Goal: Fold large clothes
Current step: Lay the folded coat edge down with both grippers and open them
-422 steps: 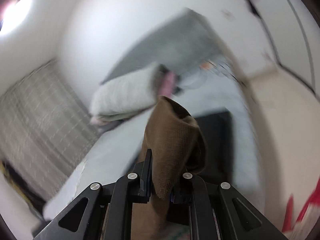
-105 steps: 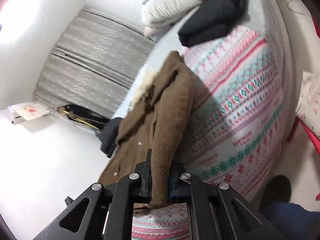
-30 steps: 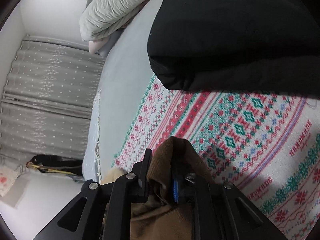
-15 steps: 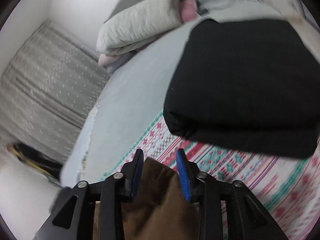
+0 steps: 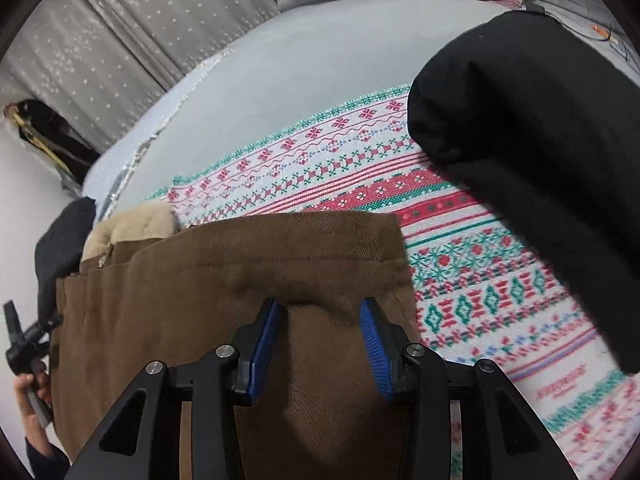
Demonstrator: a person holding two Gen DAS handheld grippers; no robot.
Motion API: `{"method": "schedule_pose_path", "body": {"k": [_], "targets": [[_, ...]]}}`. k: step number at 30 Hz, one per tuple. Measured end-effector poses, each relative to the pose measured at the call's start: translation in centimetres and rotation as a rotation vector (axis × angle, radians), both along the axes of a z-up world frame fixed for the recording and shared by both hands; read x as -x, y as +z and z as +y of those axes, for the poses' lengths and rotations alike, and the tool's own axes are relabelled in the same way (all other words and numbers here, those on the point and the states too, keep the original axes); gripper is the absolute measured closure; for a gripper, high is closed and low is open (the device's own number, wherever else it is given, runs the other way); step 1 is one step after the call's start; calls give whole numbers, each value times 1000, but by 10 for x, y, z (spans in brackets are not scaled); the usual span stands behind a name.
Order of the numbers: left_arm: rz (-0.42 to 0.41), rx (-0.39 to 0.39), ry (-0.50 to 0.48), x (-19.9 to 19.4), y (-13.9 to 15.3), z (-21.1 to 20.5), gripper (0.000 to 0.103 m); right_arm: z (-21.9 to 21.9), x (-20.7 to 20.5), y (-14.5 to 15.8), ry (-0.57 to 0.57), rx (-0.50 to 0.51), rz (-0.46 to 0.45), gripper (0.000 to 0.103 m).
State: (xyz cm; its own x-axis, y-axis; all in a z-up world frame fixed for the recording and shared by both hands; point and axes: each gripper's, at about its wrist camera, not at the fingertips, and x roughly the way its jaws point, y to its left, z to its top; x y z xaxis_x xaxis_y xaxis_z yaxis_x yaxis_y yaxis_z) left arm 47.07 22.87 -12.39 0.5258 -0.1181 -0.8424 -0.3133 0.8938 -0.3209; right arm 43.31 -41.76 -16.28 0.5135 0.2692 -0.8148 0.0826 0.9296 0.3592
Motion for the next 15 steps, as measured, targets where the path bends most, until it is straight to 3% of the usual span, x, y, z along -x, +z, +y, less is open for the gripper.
{"method": "schedule_pose_path", "body": {"k": [1, 2, 4, 6, 8, 10, 12, 15], "targets": [[-7, 21, 0, 0, -5, 2, 43, 0, 1, 0, 10, 4, -15, 66], [-2, 16, -3, -1, -7, 2, 48, 1, 3, 1, 33, 7, -33, 86], [-11, -14, -6, 0, -5, 0, 69, 7, 1, 8, 50, 36, -47, 92], [-40, -30, 7, 3, 3, 0, 80, 7, 2, 13, 34, 45, -64, 95], [-76, -35, 19, 5, 9, 0, 85, 6, 3, 20, 5, 47, -90, 97], [-154, -28, 51, 11, 21, 4, 96, 4, 5, 35, -19, 49, -137, 97], [-223, 4, 77, 17, 31, 8, 96, 3, 9, 52, -57, 59, -195, 100], [-264, -52, 80, 19, 35, 0, 96, -6, 18, 73, -138, 91, -274, 103]]}}
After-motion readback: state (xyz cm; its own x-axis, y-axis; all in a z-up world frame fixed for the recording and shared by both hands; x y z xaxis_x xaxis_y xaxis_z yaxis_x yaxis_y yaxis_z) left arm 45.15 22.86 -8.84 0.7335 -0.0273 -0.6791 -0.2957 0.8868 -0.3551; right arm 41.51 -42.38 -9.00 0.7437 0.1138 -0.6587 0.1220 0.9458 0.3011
